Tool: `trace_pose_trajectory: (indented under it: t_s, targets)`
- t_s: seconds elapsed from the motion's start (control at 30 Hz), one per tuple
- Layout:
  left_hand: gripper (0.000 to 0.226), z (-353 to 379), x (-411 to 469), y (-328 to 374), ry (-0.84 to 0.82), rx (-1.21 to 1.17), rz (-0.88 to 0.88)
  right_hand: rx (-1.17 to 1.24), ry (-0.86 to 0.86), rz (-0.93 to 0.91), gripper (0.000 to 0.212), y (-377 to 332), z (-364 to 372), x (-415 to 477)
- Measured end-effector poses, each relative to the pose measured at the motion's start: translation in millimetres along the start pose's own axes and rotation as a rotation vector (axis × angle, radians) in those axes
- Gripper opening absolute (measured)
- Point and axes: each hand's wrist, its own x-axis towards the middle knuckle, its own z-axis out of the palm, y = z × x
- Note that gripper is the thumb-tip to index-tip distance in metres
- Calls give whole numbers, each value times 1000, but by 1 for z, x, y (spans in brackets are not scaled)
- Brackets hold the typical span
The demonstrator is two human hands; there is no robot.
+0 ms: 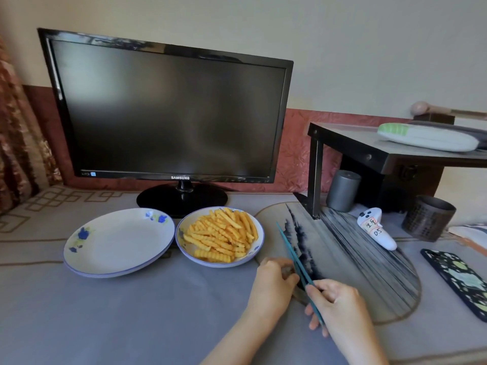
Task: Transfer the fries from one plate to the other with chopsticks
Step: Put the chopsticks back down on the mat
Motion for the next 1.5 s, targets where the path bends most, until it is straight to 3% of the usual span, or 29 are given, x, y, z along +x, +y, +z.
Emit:
trace_pose_trajectory:
  t_s: [0.17, 0.33, 0.6, 0.83, 1.27, 1.5]
  targets:
    - [34, 6, -4, -3, 3, 90, 118, -386, 49, -45, 21, 0, -2, 6]
    - [40, 5, -5, -3, -20, 130, 144, -574, 147, -41, 29, 4, -3, 9]
    - [45, -2, -4, -6, -52, 141, 177, -587, 39, -92, 12, 7, -7, 2]
    - [56, -4, -8, -9, -134, 130, 174, -522, 6, -131, 26, 7, -7, 0]
    - [50, 0, -10, -12, -30, 93, 212, -579, 24, -169, 25, 16, -1, 15]
    - [49, -2, -11, -11, -55, 76, 189, -579, 13, -189, 25, 15, -2, 19]
